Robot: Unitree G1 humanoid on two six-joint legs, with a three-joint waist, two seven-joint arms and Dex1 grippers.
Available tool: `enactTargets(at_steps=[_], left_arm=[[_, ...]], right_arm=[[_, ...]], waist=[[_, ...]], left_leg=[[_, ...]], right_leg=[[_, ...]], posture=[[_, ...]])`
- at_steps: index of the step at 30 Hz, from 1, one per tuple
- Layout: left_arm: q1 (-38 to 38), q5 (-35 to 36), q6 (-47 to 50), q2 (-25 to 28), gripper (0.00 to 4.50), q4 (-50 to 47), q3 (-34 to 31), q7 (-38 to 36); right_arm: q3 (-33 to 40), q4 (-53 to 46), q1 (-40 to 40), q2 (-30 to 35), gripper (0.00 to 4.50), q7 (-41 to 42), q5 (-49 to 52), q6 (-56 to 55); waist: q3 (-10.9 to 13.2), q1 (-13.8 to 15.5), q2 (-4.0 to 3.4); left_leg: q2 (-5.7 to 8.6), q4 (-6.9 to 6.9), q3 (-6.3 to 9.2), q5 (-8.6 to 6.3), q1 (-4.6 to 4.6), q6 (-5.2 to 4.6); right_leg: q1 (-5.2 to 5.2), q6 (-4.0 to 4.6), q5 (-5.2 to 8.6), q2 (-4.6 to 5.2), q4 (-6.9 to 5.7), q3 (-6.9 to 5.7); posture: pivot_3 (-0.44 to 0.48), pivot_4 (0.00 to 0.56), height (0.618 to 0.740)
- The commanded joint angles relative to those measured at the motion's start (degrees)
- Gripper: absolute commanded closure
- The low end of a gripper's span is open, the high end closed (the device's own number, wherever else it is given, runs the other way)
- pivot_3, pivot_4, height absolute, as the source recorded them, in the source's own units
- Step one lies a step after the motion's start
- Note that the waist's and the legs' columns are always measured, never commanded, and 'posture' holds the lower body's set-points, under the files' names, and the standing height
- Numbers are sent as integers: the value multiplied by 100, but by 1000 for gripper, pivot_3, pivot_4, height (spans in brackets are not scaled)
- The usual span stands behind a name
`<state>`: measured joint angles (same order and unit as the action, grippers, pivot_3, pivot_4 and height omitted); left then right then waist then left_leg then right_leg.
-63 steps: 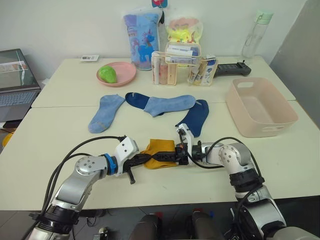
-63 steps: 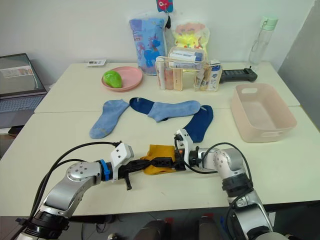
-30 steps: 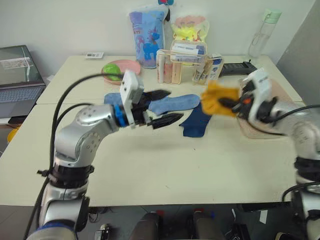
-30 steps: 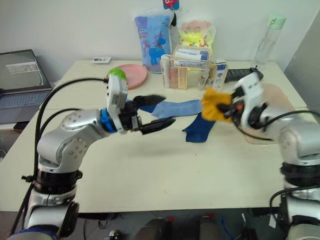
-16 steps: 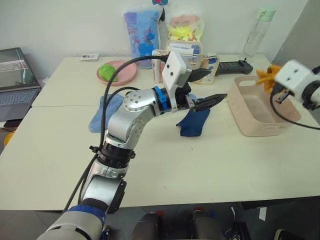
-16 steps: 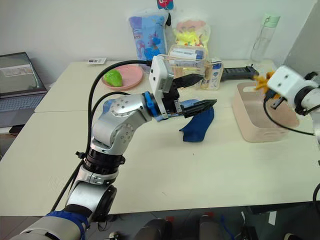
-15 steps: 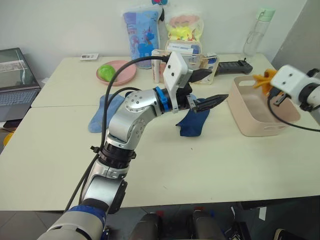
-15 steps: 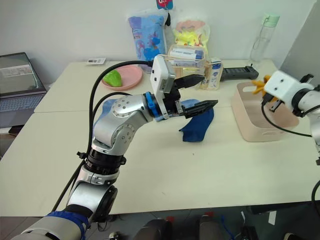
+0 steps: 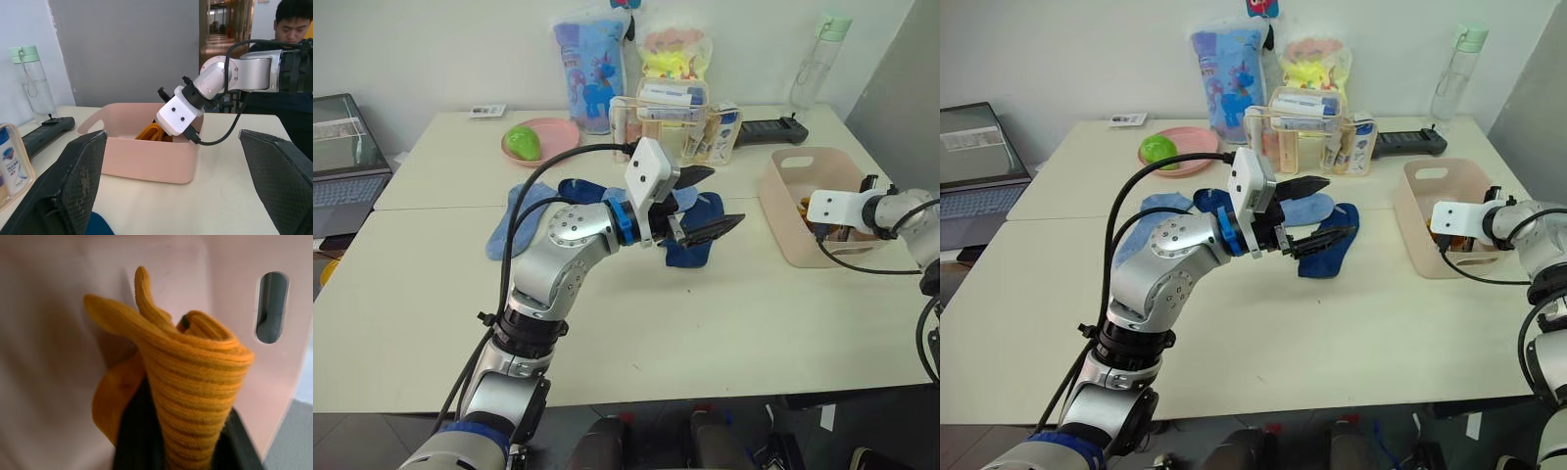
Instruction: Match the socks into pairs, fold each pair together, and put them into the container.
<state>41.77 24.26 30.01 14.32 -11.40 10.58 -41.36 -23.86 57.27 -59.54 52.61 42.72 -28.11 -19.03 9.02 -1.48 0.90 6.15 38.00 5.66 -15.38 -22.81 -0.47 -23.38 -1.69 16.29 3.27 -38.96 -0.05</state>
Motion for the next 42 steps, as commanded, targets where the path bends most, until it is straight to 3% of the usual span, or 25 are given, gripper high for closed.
enactTargets(at_steps=[1,8,17,23,28,33,36,42], left_arm=[[0,25,-5,8,0,-247,-64,45],[142,35,4,89,0,-69,-130,-16],[205,-38,-196,206,0,175,-188,-147],[199,-85,-290,287,0,281,-244,-216],[38,-255,-462,558,0,464,-462,-100],[-360,-651,-792,795,0,642,-798,368],[-859,-718,-677,1025,0,450,-1344,805],[-2274,-807,-764,1077,0,-15,-1807,1278]], right_arm=[[74,89,-240,127,2450,306,-33,-184],[239,11,-501,311,43,1307,192,-314],[699,-795,-740,569,43,3094,869,570],[921,-1123,-1286,684,43,3087,867,1007],[1821,-1912,-1125,-135,43,2572,1940,2017],[2654,-3791,53,-1121,43,1547,2856,3545],[2996,-5349,1237,-2024,43,483,3197,4325],[2926,-6603,3001,-2752,43,-667,3015,4265]], waist=[[0,0,0],[0,0,-1],[0,14,-1],[1,35,-2],[1,-8,-2],[-4,6,3],[-5,26,4],[-7,63,0]], left_leg=[[0,0,0,0,0,0],[1,1,0,0,0,0],[0,1,2,0,0,1],[0,0,3,-1,-2,1],[-3,0,0,-2,2,3],[-8,5,14,-4,-4,7],[-3,18,24,-4,-18,7],[4,14,34,-4,-13,8]], right_leg=[[0,0,0,0,0,0],[0,0,0,0,-1,0],[0,0,0,0,0,-2],[-4,0,0,0,-1,-1],[-3,1,-1,-3,-5,3],[-4,1,-1,-5,-3,-9],[-14,1,-1,-2,-7,-17],[-10,1,-1,0,-5,-20]], posture=[[0,150,740],[0,150,740],[0,150,740],[0,150,740],[0,150,740],[0,150,740],[0,150,740],[0,150,740]])
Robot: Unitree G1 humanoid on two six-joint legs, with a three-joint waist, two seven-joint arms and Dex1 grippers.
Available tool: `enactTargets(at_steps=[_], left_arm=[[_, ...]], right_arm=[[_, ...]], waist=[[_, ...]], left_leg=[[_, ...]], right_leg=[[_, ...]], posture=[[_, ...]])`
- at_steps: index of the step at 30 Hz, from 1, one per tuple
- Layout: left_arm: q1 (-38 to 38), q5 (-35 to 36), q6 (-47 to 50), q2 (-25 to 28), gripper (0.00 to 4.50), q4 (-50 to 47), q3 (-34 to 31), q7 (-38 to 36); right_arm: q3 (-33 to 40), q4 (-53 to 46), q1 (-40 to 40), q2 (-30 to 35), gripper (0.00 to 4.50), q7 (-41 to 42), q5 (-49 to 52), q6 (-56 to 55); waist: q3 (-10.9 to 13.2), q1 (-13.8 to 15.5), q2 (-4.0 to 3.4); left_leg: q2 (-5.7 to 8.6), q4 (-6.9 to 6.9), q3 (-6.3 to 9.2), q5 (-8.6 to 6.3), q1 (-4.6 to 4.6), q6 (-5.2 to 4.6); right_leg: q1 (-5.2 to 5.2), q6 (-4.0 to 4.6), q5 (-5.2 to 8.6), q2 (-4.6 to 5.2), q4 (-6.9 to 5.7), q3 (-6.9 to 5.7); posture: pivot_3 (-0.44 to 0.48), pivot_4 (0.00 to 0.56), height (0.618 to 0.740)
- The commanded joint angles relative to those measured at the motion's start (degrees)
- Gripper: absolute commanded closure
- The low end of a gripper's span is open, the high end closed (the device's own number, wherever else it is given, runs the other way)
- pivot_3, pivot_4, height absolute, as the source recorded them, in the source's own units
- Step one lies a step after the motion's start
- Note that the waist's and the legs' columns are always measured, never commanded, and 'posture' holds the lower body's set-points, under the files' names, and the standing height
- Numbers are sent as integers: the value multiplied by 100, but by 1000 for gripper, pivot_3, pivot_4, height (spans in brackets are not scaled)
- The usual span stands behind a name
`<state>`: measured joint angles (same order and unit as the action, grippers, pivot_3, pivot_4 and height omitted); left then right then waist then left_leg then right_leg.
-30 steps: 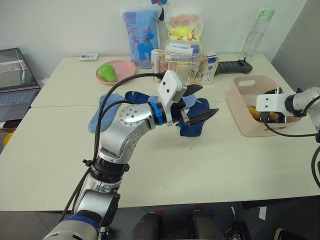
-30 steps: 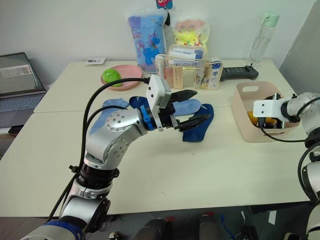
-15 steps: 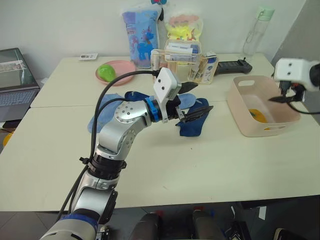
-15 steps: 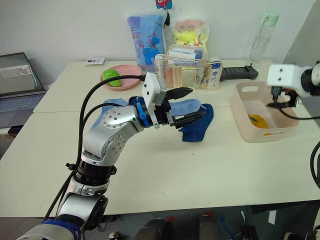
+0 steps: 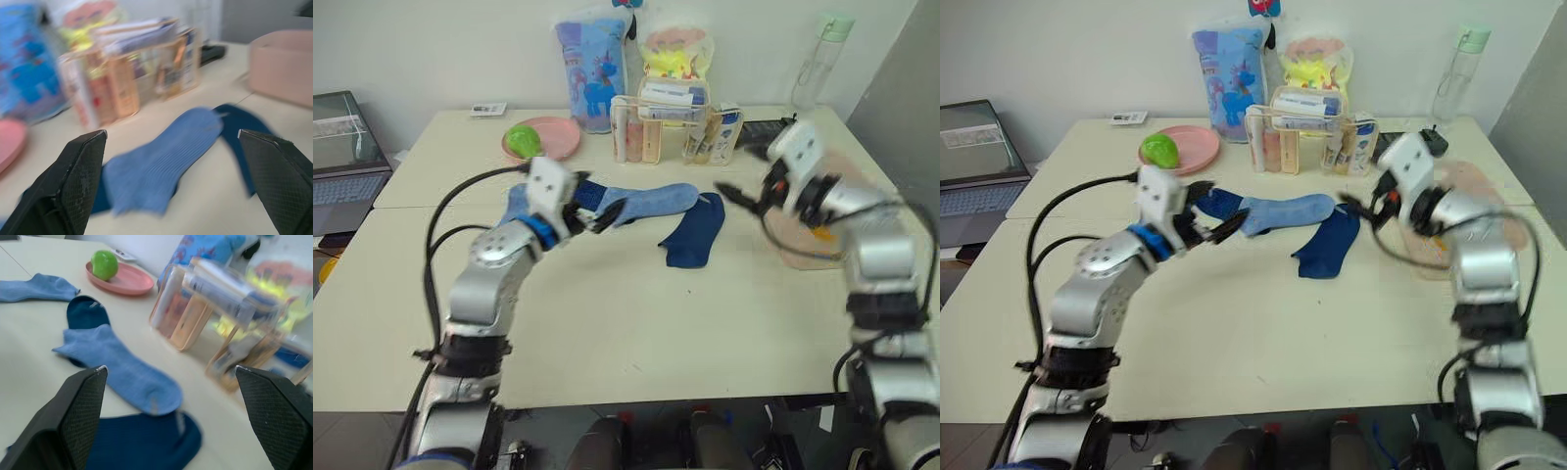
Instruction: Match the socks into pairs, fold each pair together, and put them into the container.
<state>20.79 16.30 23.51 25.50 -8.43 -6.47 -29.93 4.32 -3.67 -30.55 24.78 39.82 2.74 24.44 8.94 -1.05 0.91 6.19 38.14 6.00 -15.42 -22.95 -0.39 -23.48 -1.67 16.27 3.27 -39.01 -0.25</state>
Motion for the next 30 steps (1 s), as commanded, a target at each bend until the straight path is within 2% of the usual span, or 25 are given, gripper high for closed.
enactTargets(at_steps=[1,2,6,9,13,17,23,27,30], left_arm=[[-355,-5,-169,-85,0,-337,-166,206],[-474,2,-208,-105,0,-353,-215,253],[-1888,3,-547,-395,0,-694,-509,495],[-2531,55,-765,-588,0,-1035,-610,611],[-3016,-7,-935,-700,0,-1270,-555,652],[-3358,-160,-1114,-872,0,-1393,-350,749],[-3115,-264,-1226,-798,0,-1164,-448,863],[-2620,-278,-1232,-405,0,-712,-688,781],[-2115,-315,-1207,10,0,-191,-829,677]], right_arm=[[68,-589,297,5,43,-468,-93,-149],[33,-653,423,-9,43,-541,-107,-186],[9,-954,1778,-315,43,-1241,-386,-799],[-55,-1456,2553,-445,43,-1374,-353,-818],[-150,-1809,3116,-491,43,-1380,-249,-794],[-111,-1914,3252,-511,43,-1396,-120,-738],[-164,-1783,2883,-458,43,-1198,232,-683],[-230,-1972,2382,-490,43,-780,941,-330],[-505,-2147,1989,-245,43,-292,1259,-13]], waist=[[3,46,-2],[2,69,-1],[-41,89,1],[-35,99,-3],[-36,114,-4],[-38,111,-3],[-36,113,-1],[-36,102,-1],[-36,100,-1]], left_leg=[[2,9,0,0,-2,0],[2,12,0,1,-2,-1],[-3,-17,1,-5,28,3],[-4,-16,0,-11,28,8],[-6,-9,2,-12,43,7],[-8,-18,0,-14,54,6],[-9,-17,0,-14,53,7],[-10,-17,-1,-14,53,7],[-13,-17,1,-13,52,7]], right_leg=[[0,0,-1,0,-5,1],[0,0,-4,0,-6,1],[21,0,-2,-3,9,5],[19,5,4,-6,4,9],[33,11,-1,-10,-4,10],[40,11,1,-12,0,11],[41,11,1,-13,1,9],[39,11,1,-14,0,8],[37,12,2,-16,1,5]], posture=[[0,150,740],[0,150,740],[0,150,740],[0,150,740],[0,150,740],[0,150,740],[0,150,740],[0,150,740],[0,150,740]])
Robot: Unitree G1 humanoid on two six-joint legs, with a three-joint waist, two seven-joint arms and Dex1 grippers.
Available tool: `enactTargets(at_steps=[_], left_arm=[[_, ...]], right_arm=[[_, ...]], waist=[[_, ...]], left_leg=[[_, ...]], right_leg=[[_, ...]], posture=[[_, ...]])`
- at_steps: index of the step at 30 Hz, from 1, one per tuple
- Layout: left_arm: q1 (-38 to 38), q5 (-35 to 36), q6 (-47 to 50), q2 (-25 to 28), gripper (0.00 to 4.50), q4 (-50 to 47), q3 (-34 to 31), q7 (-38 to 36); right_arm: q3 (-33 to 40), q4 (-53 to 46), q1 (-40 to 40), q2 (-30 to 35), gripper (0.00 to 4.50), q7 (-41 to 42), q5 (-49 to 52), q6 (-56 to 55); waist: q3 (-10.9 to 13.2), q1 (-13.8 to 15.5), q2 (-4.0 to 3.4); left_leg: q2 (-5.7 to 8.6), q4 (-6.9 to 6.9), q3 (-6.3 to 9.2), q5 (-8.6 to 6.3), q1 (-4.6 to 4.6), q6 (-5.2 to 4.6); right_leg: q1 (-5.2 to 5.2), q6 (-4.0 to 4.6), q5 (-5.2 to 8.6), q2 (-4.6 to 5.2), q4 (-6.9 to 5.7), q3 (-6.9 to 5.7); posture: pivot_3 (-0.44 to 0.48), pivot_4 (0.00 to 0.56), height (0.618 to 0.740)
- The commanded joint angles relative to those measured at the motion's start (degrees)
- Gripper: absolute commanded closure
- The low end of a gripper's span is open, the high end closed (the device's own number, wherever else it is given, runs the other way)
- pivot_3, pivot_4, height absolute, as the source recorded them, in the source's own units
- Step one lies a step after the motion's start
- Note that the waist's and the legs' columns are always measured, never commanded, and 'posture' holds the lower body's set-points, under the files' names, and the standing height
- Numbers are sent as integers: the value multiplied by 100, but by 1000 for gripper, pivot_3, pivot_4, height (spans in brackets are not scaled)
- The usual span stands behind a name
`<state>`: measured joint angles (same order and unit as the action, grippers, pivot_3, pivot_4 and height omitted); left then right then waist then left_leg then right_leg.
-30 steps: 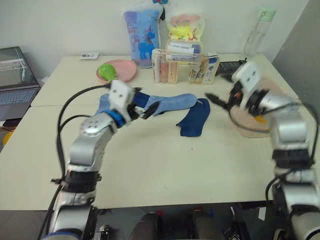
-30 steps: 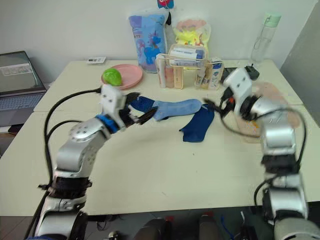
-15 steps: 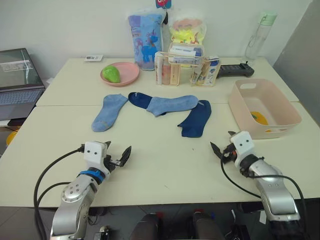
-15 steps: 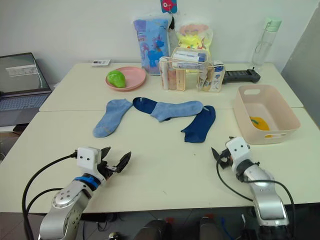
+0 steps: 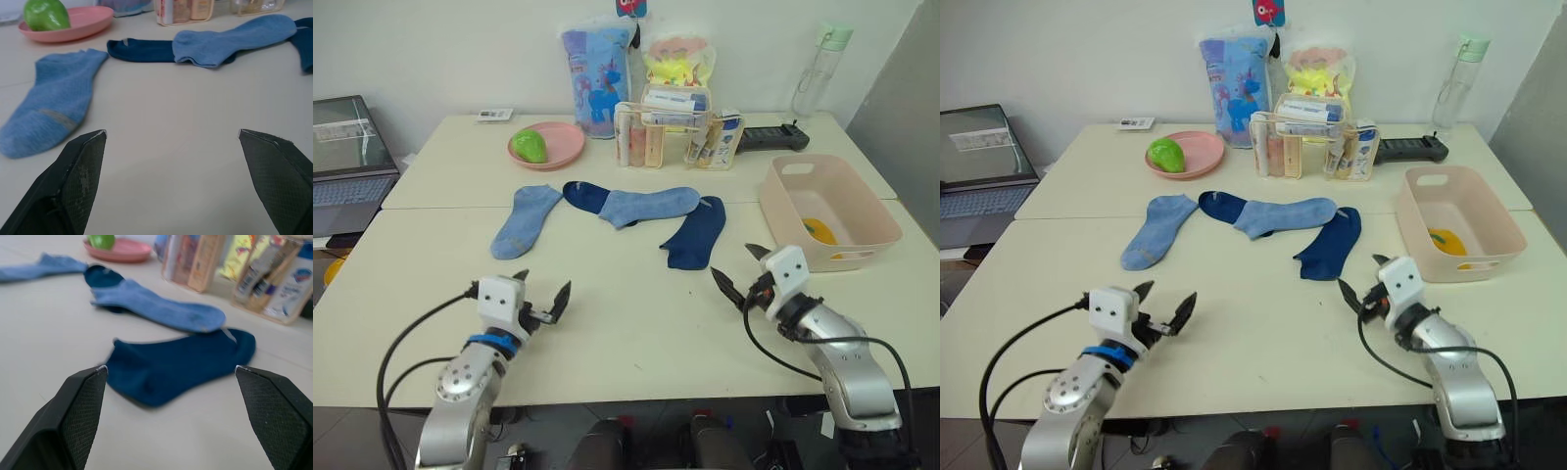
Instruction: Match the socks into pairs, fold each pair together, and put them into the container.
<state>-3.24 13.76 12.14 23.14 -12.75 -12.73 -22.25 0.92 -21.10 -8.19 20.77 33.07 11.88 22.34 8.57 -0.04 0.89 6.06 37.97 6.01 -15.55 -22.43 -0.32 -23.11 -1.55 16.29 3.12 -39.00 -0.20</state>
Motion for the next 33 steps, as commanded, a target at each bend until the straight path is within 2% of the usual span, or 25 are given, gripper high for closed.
enactTargets(at_steps=[1,6,15,20,25,30,31,33], left_arm=[[620,-72,16,465,0,572,-234,-161],[1603,-113,-45,982,0,1849,-208,-449],[2345,-586,59,1235,0,3444,290,-739],[2489,-642,62,1192,1183,3717,307,-746],[2817,-671,-153,1193,2756,4131,277,-687],[2720,-599,-111,1163,4381,3868,320,-828],[2686,-556,-59,1152,4451,3766,317,-874],[2206,-117,522,1232,4451,2654,462,-1484]], right_arm=[[-314,-406,-486,288,43,557,348,264],[-519,-422,-1206,454,43,917,819,736],[-591,-409,-1462,657,43,1065,1015,944],[-585,-405,-1446,684,0,1005,997,904],[-668,-410,-1345,683,0,991,938,818],[-662,-400,-1365,696,0,1001,947,814],[-654,-393,-1372,703,0,1008,953,816],[-623,-388,-1382,777,0,1070,976,845]], waist=[[0,0,0],[0,-3,5],[0,-8,7],[-1,-9,8],[-1,-9,8],[-1,-11,8],[-1,-12,8],[-1,-16,8]], left_leg=[[0,0,1,0,-1,0],[2,5,14,0,-4,0],[2,10,19,0,-21,3],[2,11,20,0,-21,3],[2,11,21,0,-20,4],[2,11,20,0,-22,4],[2,11,20,0,-23,4],[2,11,20,0,-24,4]], right_leg=[[0,0,0,0,1,-1],[-2,0,0,3,3,-17],[-11,0,-1,3,2,-21],[-10,0,-1,4,1,-20],[-12,0,-1,3,-1,-22],[-14,0,-1,4,0,-21],[-14,0,-1,4,0,-21],[-14,0,-1,4,1,-20]], posture=[[0,150,740],[0,150,740],[0,150,740],[0,150,740],[0,150,740],[0,150,740],[0,150,740],[0,150,740]])
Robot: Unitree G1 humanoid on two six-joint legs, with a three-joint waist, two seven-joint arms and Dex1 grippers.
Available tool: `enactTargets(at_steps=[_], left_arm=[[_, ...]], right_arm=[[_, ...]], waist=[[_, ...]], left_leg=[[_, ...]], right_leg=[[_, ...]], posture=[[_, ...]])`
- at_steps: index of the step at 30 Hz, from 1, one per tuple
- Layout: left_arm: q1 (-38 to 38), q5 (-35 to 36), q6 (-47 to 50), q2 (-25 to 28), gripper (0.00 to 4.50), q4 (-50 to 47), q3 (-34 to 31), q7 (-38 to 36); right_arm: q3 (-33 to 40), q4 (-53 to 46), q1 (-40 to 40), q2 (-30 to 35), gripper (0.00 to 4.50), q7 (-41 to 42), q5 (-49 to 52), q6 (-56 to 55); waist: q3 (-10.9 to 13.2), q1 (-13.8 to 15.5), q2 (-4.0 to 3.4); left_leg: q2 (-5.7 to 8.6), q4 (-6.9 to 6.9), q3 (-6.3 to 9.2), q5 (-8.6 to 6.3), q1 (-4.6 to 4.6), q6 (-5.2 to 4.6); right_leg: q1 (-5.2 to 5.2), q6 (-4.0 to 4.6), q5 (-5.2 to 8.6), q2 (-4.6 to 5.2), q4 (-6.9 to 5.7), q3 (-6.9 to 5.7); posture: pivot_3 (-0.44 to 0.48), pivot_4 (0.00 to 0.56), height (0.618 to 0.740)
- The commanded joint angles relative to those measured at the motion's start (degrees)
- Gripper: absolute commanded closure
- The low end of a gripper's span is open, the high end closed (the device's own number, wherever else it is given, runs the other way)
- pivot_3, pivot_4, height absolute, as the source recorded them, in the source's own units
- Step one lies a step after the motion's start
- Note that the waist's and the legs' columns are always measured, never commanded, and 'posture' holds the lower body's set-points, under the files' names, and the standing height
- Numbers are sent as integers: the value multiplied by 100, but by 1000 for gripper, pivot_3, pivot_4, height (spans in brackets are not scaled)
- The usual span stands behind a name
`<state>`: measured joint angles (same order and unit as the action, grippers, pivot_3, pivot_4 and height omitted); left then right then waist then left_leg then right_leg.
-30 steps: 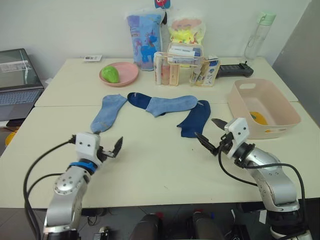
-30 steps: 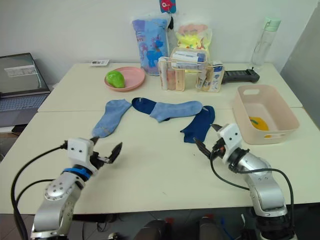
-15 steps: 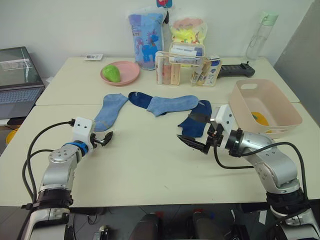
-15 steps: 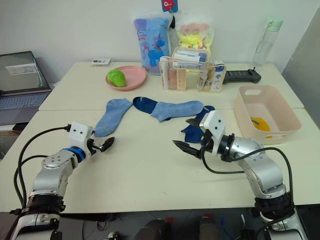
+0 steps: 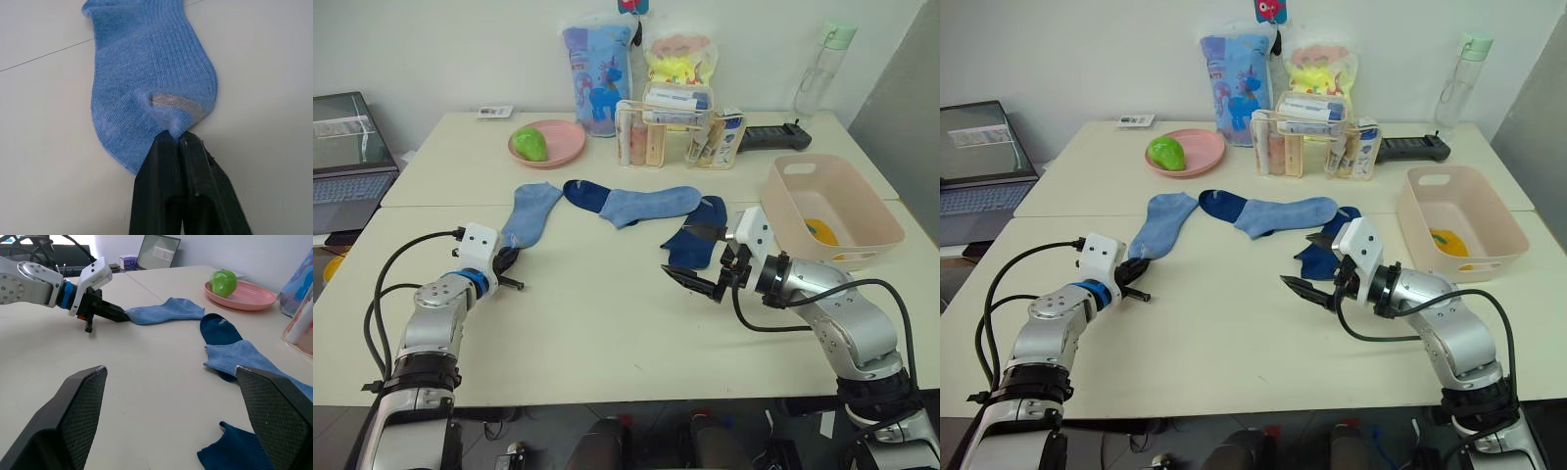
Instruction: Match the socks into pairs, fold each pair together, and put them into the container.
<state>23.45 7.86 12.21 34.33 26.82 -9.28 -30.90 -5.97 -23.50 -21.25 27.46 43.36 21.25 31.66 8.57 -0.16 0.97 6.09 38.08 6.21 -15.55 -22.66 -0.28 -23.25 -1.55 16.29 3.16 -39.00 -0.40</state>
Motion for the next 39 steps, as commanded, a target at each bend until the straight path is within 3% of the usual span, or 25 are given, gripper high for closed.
enactTargets(at_steps=[1,5,11,18,26,29,32,35,39], left_arm=[[-683,668,833,152,4451,-1820,181,-862],[-1757,1775,2262,629,4451,-4102,532,-1844],[-2084,2426,3213,873,4451,-5290,925,-2111],[-2418,2143,2989,1804,4451,-5735,1527,-2868],[-2317,2191,2536,1591,4451,-5516,1670,-3109],[-2296,2224,2553,1471,3864,-5471,1678,-3033],[-2336,2398,2644,1491,2951,-5581,1608,-3121],[-2150,2856,2897,1436,1924,-5525,1167,-3062],[-1303,3665,3516,1220,657,-5068,453,-2709]], right_arm=[[75,-139,-79,143,0,69,44,-78],[46,31,-98,271,0,147,-15,-183],[36,137,-191,258,0,163,-23,-229],[65,233,-273,310,0,192,-35,-240],[28,314,-325,301,0,195,-60,-265],[28,312,-319,295,0,194,-72,-263],[49,304,-303,316,0,199,-76,-240],[61,326,-277,389,0,270,-63,-213],[-148,410,-231,661,0,794,26,-119]], waist=[[0,-19,-1],[3,-54,-2],[6,-20,-8],[10,-20,-14],[11,2,-15],[11,3,-15],[11,2,-15],[11,1,-15],[13,22,-12]], left_leg=[[0,0,-1,0,-2,0],[-2,-2,-2,-1,-10,-2],[-6,-4,0,-1,1,-3],[-9,-12,-5,-1,2,-1],[-9,-9,-5,-1,0,-2],[-9,-9,-5,-1,0,-2],[-9,-9,-4,-1,0,-2],[-9,-9,-4,-1,0,-2],[-9,-4,1,-1,-1,-3]], right_leg=[[-1,0,0,0,2,2],[-4,0,0,1,8,6],[5,4,2,0,-2,-1],[3,11,6,-2,3,1],[5,15,8,-1,5,-1],[5,15,8,-1,5,-2],[5,15,8,-1,5,-2],[5,14,8,-1,5,-2],[7,14,8,-1,3,-10]], posture=[[0,150,740],[0,150,740],[0,150,740],[0,150,740],[0,150,740],[0,150,740],[0,150,740],[0,150,740],[0,150,740]])
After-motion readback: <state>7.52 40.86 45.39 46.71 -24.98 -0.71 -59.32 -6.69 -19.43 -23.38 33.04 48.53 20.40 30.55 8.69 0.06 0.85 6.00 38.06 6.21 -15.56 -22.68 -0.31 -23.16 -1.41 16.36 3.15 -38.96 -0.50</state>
